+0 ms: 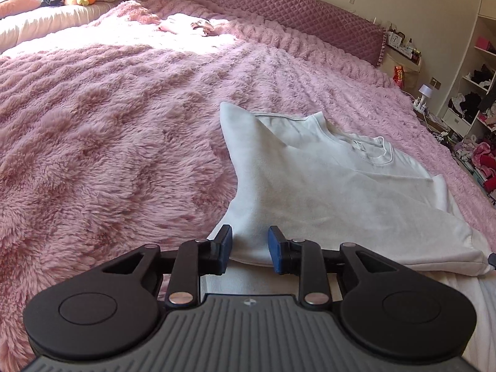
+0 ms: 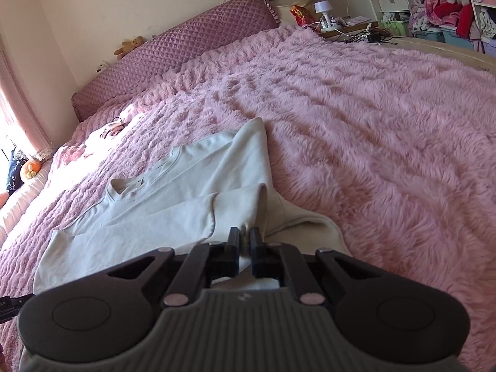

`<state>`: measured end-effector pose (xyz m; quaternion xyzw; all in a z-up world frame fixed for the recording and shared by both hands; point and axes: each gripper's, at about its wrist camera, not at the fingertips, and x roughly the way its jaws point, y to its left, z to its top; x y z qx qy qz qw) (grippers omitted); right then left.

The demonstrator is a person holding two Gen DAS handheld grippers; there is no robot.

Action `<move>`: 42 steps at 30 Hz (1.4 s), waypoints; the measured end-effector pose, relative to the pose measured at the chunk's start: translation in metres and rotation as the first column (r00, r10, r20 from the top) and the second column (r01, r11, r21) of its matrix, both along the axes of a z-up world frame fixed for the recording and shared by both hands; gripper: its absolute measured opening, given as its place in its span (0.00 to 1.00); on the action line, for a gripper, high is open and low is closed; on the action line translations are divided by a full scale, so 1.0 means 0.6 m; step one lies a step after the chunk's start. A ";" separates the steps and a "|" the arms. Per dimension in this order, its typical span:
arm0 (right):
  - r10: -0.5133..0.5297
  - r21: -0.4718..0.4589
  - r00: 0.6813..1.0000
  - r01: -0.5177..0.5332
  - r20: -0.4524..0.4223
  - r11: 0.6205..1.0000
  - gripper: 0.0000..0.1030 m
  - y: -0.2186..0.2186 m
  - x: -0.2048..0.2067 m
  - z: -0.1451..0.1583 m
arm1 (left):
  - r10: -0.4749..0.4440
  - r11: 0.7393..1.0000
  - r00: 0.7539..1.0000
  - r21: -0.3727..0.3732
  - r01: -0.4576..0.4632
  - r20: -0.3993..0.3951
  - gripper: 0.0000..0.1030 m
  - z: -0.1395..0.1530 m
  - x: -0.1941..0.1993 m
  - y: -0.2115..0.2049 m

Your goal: Fold small clothes

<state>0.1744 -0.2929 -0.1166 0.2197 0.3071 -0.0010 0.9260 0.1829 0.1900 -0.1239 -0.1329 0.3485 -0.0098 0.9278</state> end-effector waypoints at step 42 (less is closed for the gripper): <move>-0.078 0.016 0.997 0.078 -0.017 0.997 0.25 -0.038 0.093 -0.018 | -0.004 0.995 0.999 -0.099 0.007 0.035 0.48 0.006 0.158 0.000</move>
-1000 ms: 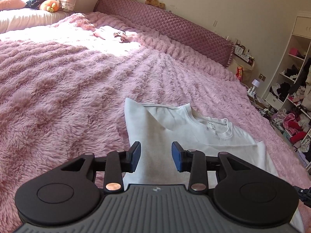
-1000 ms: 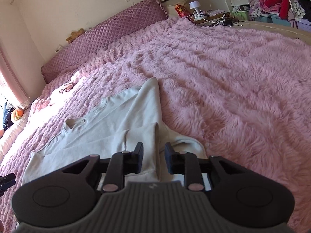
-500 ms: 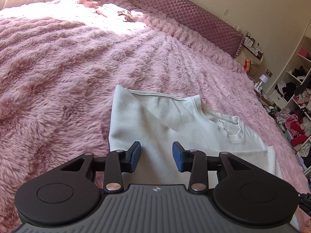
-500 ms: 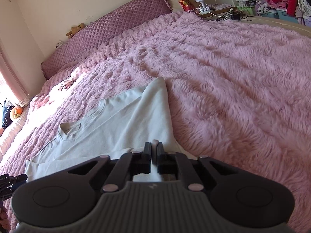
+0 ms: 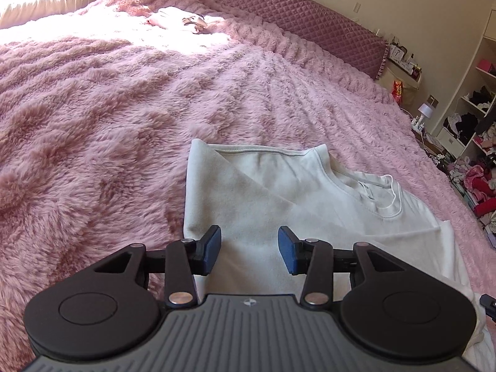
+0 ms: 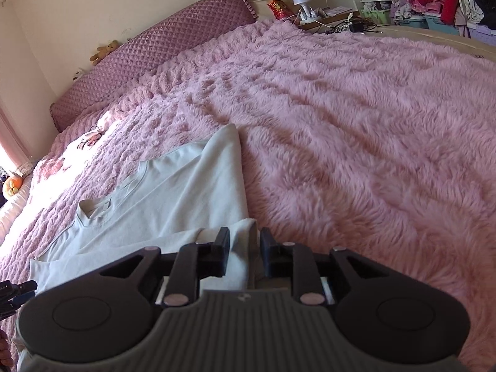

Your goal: Fold small clothes

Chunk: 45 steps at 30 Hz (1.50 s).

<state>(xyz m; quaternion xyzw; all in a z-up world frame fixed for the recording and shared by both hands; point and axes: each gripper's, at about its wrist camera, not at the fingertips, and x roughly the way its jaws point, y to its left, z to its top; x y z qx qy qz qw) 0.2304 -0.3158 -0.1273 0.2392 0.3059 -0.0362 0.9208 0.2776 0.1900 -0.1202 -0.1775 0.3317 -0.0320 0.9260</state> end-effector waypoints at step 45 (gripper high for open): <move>0.445 0.113 0.858 -0.431 -0.255 0.895 0.51 -0.079 -0.438 0.029 | -0.210 0.923 0.917 -0.378 0.072 -0.339 0.65 -0.047 -0.491 0.050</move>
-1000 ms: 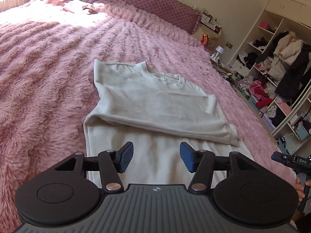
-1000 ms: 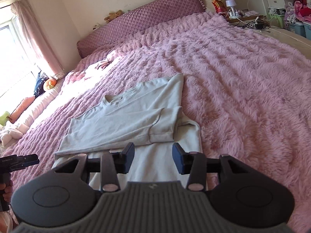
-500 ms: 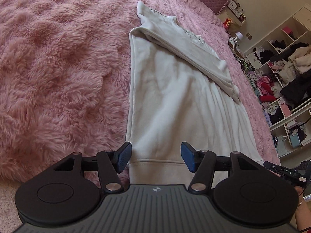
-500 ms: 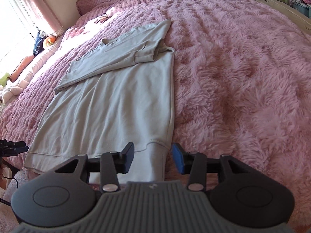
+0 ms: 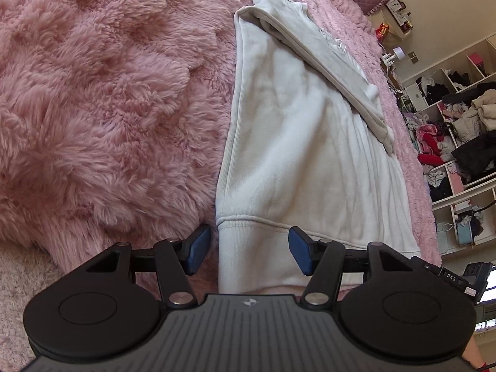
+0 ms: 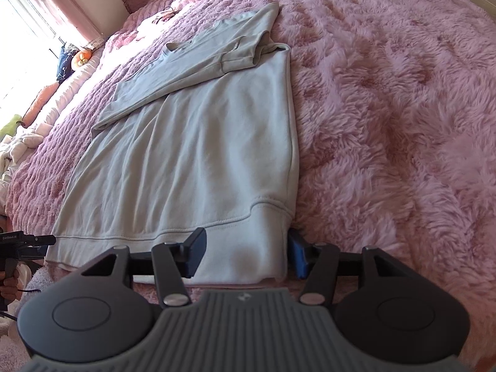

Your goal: Fold small clothes

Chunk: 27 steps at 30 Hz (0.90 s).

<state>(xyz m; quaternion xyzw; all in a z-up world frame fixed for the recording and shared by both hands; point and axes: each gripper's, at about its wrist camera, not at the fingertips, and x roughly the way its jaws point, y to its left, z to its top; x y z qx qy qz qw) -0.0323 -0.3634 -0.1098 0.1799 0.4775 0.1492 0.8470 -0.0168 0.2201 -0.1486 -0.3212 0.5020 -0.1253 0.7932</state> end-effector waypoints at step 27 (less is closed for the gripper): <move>-0.259 0.454 0.957 0.175 0.130 0.874 0.03 -0.057 0.126 0.093 | 0.118 0.949 0.916 -0.316 0.010 0.383 0.06 0.111 0.131 0.019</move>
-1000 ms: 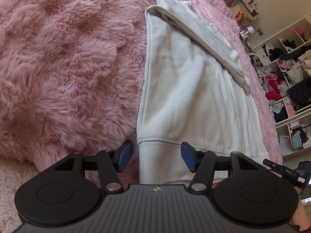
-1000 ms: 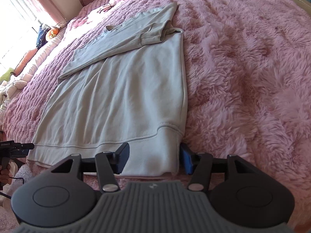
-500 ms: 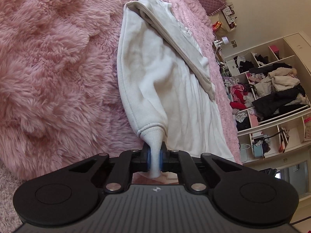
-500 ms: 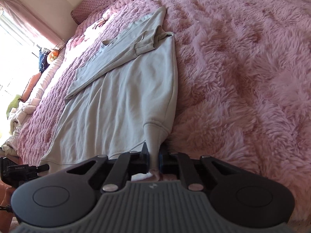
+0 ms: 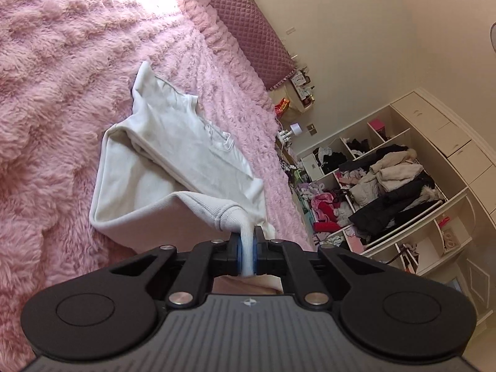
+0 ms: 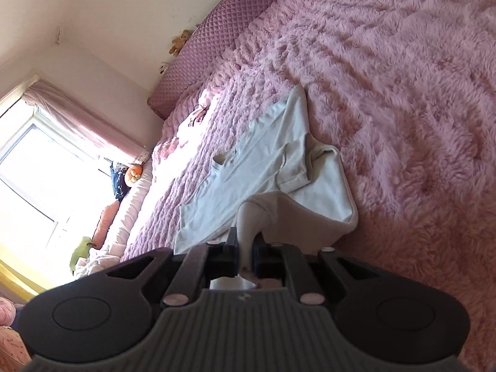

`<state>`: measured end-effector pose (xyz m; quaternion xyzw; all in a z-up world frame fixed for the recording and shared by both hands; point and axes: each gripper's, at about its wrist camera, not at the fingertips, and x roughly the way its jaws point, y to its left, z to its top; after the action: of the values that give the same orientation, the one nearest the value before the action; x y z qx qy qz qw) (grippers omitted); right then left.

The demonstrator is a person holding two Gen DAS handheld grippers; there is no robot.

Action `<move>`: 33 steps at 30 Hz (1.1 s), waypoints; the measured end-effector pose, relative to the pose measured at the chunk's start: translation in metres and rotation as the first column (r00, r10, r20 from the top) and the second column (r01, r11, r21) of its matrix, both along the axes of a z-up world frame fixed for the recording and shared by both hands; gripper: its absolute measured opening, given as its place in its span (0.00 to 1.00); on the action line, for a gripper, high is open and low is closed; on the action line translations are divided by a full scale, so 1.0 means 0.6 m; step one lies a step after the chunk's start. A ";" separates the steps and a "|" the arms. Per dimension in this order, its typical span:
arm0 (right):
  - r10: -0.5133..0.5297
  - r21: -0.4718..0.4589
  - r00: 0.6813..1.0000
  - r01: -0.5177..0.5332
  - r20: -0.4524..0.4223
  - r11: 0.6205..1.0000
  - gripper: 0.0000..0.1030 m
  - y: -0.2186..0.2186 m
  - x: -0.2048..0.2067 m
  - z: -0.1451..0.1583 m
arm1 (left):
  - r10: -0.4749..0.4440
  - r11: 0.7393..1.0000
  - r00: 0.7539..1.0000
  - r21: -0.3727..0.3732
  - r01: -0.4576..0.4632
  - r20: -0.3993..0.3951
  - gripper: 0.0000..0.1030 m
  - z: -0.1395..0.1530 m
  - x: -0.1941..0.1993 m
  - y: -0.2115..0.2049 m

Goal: Fold small clothes
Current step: 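Lift the hem with both grippers and fold it toward the collar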

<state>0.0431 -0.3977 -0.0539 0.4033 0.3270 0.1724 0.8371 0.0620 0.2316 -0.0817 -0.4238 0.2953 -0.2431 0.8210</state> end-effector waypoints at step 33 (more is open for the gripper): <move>-0.215 -0.069 0.972 0.209 -0.097 0.975 0.02 0.061 0.635 -0.137 | 0.178 0.978 0.979 0.131 -0.165 -0.100 0.06 -0.118 0.493 0.061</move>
<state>0.4240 -0.3610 -0.1364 0.4197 0.3299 0.0511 0.8440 0.3579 0.2683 -0.1525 -0.4095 0.3174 -0.1287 0.8456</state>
